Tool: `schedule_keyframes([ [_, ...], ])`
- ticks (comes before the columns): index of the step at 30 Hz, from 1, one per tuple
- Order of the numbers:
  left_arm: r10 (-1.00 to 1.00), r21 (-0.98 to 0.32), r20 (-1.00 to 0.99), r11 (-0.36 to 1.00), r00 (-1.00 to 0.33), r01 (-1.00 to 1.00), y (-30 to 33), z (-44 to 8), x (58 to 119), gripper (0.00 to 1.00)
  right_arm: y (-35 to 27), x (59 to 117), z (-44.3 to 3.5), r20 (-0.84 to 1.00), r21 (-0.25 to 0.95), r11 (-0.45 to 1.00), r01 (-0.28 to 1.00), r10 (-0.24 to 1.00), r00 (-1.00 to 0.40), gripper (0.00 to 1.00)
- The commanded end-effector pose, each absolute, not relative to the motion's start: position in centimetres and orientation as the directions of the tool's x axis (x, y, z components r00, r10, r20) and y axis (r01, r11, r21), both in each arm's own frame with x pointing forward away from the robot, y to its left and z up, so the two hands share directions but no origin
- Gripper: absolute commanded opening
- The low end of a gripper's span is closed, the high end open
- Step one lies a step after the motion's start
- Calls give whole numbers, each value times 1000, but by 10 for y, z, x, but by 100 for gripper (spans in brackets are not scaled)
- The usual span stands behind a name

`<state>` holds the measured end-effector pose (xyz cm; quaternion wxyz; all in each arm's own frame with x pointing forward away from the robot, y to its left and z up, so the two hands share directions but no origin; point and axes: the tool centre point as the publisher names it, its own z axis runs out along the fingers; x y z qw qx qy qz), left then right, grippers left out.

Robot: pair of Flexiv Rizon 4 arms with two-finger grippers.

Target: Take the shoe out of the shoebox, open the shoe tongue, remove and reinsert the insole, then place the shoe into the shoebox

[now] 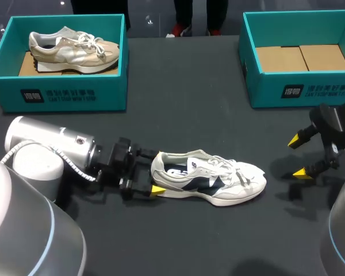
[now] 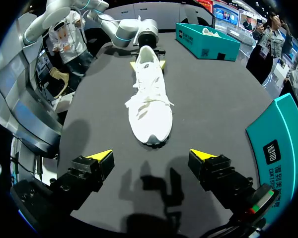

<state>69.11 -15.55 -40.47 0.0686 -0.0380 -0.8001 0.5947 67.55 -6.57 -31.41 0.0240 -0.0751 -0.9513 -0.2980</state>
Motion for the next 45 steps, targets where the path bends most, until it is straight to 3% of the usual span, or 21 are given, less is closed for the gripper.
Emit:
schedule_keyframes([
  [1,145,-957,67,289,-987,-23,-165,-411,690,100,-66,675,-314,90,562,812,157,129,-988,100],
  [25,94,-964,87,259,-992,-60,-187,-411,690,100,-66,675,-314,90,562,812,157,129,-988,100],
  [26,94,-964,87,260,-992,-60,-188,-411,689,89,-66,675,-314,90,562,812,157,129,-988,100],
  [27,93,-963,86,262,-992,-59,-188,-412,689,60,-66,675,-314,90,562,812,157,129,-988,100],
  [30,90,-962,82,267,-993,-55,-189,-413,688,0,-66,675,-314,90,562,812,157,129,-988,100],
  [45,62,-959,64,281,-996,-44,-178,-411,686,0,-66,675,-314,90,562,812,157,129,-988,100],
])
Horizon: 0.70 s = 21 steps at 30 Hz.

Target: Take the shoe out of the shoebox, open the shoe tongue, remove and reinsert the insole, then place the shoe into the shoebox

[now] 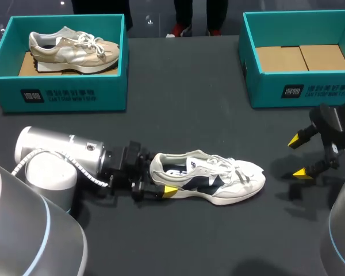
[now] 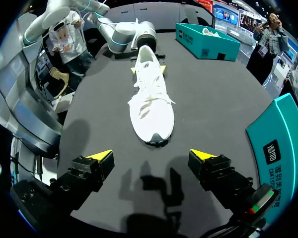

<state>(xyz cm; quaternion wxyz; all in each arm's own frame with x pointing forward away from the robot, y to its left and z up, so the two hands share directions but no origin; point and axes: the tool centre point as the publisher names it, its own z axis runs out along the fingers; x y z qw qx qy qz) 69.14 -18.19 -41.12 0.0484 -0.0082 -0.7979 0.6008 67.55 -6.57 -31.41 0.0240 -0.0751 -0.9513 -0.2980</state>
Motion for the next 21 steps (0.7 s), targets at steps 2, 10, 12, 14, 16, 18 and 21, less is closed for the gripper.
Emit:
schedule_keyframes([
  [2,60,-958,63,283,-996,-44,-178,-411,686,0,-66,675,-314,90,562,812,157,129,-988,100],
  [10,55,-958,72,282,-996,-54,-177,-411,687,0,-66,675,-314,90,562,812,157,129,-988,100],
  [12,55,-958,72,282,-996,-54,-177,-411,687,0,-66,675,-314,90,562,812,157,129,-988,100],
  [14,55,-958,72,282,-996,-54,-177,-411,687,0,-66,675,-314,90,562,812,157,129,-988,100],
  [16,55,-958,72,282,-996,-54,-177,-411,687,0,-66,675,-314,90,562,812,157,129,-988,100],
  [18,55,-958,72,282,-996,-54,-177,-411,687,0,-66,675,-314,90,562,812,157,129,-988,100],
  [21,55,-958,72,282,-996,-54,-177,-411,687,0,-66,675,-314,90,562,812,157,129,-988,100],
])
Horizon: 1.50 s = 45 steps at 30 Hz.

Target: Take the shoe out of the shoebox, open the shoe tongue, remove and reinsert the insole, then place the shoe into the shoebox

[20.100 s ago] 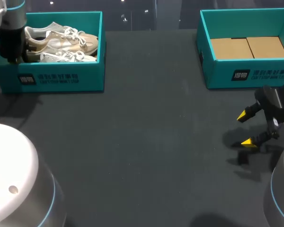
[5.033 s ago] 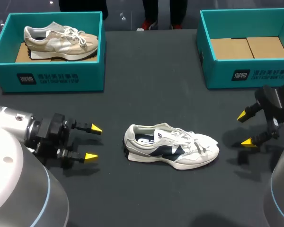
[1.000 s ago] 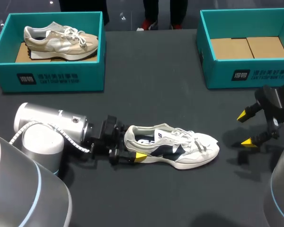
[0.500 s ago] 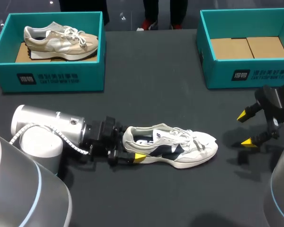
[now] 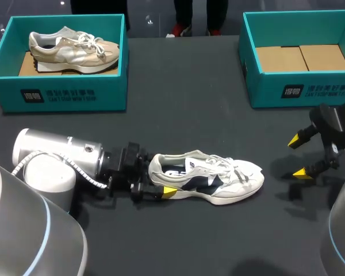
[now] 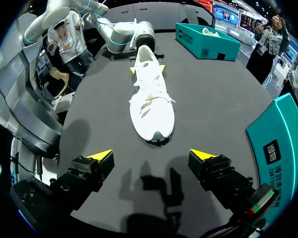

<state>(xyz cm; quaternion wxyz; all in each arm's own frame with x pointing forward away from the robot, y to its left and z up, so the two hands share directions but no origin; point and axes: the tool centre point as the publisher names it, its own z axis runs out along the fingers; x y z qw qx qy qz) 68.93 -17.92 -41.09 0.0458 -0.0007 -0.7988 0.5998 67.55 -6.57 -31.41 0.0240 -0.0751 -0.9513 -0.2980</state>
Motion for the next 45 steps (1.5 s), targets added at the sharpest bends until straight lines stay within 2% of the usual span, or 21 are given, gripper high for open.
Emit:
schedule_keyframes([
  [1,55,-958,72,282,-996,-54,-177,-411,687,0,-66,675,-314,90,562,812,157,129,-988,100],
  [9,55,-958,72,282,-996,-54,-177,-411,687,0,-66,675,-314,90,562,812,157,129,-988,100],
  [16,55,-958,72,282,-996,-54,-177,-411,687,0,-36,676,-287,141,457,784,421,404,-904,100],
  [22,55,-958,72,282,-996,-54,-177,-411,687,0,0,667,-266,122,206,722,661,651,-749,100],
  [23,55,-958,72,282,-996,-54,-177,-411,687,0,7,665,-264,115,214,724,656,648,-753,100],
  [25,55,-958,72,282,-996,-54,-177,-411,687,0,17,663,-262,88,134,682,719,715,-694,100],
  [26,55,-958,72,282,-996,-54,-177,-411,687,0,21,661,-262,88,138,675,725,720,-688,100],
  [28,55,-958,72,282,-996,-54,-177,-411,687,0,28,658,-260,72,83,591,802,799,-597,100],
  [42,55,-958,72,282,-996,-54,-177,-411,687,0,39,652,-255,37,72,558,827,827,-561,100],
  [44,55,-958,72,282,-996,-54,-177,-411,687,0,53,656,-256,-12,-40,464,885,885,-465,100],
  [45,55,-958,72,282,-996,-54,-177,-411,687,0,58,657,-256,-28,-48,435,899,899,-436,100],
])
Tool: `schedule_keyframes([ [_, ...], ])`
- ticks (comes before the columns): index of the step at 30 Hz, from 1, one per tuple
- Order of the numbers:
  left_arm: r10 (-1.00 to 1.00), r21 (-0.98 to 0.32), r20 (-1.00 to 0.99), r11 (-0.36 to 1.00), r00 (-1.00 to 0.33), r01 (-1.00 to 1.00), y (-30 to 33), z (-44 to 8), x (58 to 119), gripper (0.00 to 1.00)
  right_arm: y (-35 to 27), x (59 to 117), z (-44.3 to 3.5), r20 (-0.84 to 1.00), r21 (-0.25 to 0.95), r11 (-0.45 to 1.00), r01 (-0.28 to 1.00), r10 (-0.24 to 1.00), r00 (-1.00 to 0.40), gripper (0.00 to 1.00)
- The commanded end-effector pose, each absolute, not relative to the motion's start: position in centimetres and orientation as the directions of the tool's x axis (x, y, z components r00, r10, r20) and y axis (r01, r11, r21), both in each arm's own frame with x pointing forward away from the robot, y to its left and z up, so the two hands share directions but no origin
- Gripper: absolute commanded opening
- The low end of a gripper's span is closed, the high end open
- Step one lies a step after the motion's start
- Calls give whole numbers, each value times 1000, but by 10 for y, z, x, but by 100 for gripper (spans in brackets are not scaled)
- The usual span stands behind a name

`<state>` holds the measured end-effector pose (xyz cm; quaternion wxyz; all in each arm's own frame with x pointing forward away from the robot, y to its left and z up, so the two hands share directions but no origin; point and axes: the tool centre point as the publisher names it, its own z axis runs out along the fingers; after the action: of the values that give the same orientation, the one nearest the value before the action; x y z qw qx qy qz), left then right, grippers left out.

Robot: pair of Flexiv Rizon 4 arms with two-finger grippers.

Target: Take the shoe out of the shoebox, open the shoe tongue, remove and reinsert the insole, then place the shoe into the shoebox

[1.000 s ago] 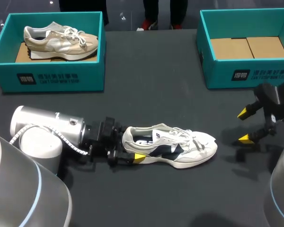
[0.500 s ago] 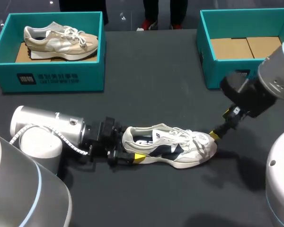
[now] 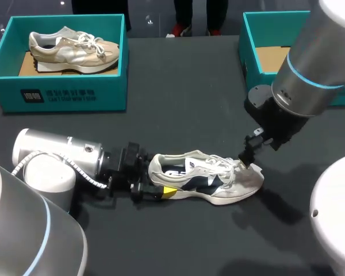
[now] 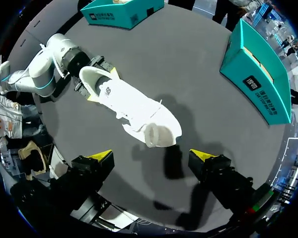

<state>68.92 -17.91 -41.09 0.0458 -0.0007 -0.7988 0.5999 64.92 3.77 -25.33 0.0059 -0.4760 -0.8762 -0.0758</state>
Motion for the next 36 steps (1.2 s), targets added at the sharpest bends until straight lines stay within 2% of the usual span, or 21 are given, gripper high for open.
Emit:
schedule_keyframes([
  [1,55,-958,72,282,-996,-54,-177,-411,687,0,64,659,-257,-38,-52,406,912,912,-408,100],
  [6,55,-958,72,282,-996,-54,-177,-411,687,0,95,669,-268,-95,-112,320,941,939,-330,100],
  [13,55,-958,72,282,-996,-54,-177,-411,687,0,126,672,-281,-177,-119,241,963,949,-260,100],
  [25,55,-958,72,282,-996,-54,-177,-411,687,0,126,672,-280,-217,-92,233,968,944,-248,100],
  [29,55,-958,72,282,-996,-54,-177,-411,687,0,140,677,-287,-298,-131,142,981,938,-175,100],
  [36,55,-958,72,282,-996,-54,-177,-411,687,0,153,681,-294,-355,-124,106,987,924,-144,100],
])
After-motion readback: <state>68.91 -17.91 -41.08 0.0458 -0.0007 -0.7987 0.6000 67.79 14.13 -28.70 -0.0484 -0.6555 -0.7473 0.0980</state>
